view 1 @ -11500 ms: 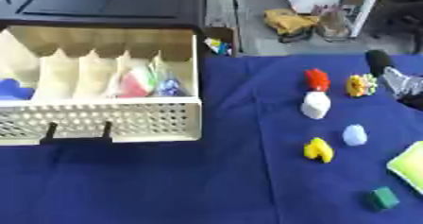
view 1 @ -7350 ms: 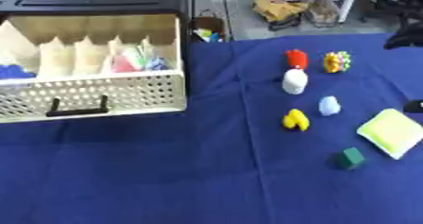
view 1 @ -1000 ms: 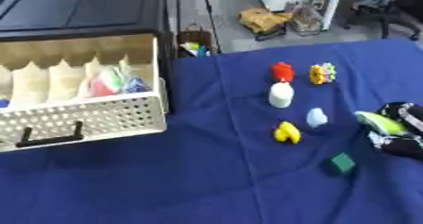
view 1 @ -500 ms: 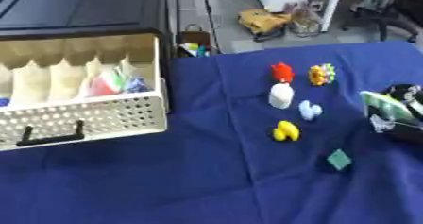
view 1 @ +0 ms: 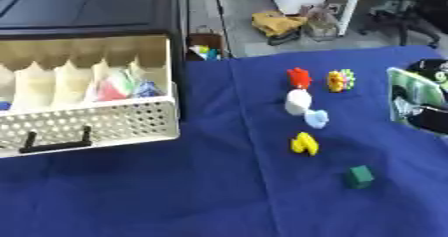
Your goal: Pick up objects from table and place into drawer.
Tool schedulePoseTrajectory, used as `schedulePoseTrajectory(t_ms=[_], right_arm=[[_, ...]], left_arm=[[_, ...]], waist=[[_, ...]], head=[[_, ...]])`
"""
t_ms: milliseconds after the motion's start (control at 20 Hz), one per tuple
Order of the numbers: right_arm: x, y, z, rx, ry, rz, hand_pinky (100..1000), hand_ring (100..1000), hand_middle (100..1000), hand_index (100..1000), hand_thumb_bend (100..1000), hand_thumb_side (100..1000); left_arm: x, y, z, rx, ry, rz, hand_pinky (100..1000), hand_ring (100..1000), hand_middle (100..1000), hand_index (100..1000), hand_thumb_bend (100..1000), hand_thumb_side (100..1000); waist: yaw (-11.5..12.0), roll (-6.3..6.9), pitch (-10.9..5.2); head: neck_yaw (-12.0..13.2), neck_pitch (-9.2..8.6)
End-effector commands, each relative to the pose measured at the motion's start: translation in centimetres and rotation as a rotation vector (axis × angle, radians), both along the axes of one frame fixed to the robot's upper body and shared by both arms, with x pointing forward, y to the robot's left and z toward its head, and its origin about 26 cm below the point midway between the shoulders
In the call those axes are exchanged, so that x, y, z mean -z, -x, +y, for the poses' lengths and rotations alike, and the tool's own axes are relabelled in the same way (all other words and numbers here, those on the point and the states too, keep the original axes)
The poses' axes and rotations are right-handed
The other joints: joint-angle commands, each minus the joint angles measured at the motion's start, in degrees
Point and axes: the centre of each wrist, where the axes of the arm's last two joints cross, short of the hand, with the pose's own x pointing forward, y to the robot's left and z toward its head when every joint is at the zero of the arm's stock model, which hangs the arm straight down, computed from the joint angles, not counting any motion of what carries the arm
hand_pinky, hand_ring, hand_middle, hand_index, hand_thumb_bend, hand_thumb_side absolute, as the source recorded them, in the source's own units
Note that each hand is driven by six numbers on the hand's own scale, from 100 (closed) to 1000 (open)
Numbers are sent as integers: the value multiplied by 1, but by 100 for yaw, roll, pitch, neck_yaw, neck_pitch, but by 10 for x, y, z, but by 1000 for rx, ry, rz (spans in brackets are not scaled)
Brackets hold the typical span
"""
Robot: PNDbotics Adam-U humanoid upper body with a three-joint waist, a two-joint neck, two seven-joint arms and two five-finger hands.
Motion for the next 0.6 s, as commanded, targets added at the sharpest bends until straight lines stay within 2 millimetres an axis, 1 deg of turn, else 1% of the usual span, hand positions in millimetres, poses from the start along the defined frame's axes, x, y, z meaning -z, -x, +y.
schedulePoseTrajectory(t_ms=[50, 100, 150, 200, 400, 500, 600], right_arm=[[-32, 2, 3, -21, 46, -83, 797, 843, 640, 483, 100, 478], [-39, 2, 7, -33, 51, -107, 794, 842, 642, 488, 100, 488], [-46, 2, 10, -46, 57, -136, 792, 842, 647, 494, 100, 557], [-53, 2, 14, -60, 65, -165, 791, 842, 649, 500, 100, 505], [-78, 5, 31, -119, 101, -280, 782, 840, 666, 530, 100, 544], [-90, 7, 41, -151, 129, -348, 777, 840, 684, 563, 100, 572], [-99, 10, 51, -184, 157, -407, 774, 840, 695, 584, 100, 588]], left_arm=[[-10, 1, 1, 3, -17, -27, 550, 770, 711, 887, 321, 1000], [-10, 1, 1, 3, -18, -27, 550, 770, 711, 887, 321, 1000], [-10, 1, 1, 3, -18, -26, 550, 770, 711, 887, 321, 1000], [-10, 1, 1, 3, -19, -26, 550, 770, 711, 887, 321, 1000], [-10, 1, 1, 6, -19, -22, 551, 770, 711, 887, 318, 1000], [-11, 1, 1, 7, -20, -21, 551, 770, 712, 887, 317, 1000], [-11, 1, 1, 8, -20, -20, 552, 770, 712, 887, 316, 1000]], waist=[[11, -30, -87], [18, -38, -93], [23, -47, -100], [26, -57, -107], [34, -105, -129], [41, -133, -142], [49, -156, -156]], head=[[20, -73], [21, -72], [21, -70], [23, -70], [39, -65], [51, -58], [62, -58]])
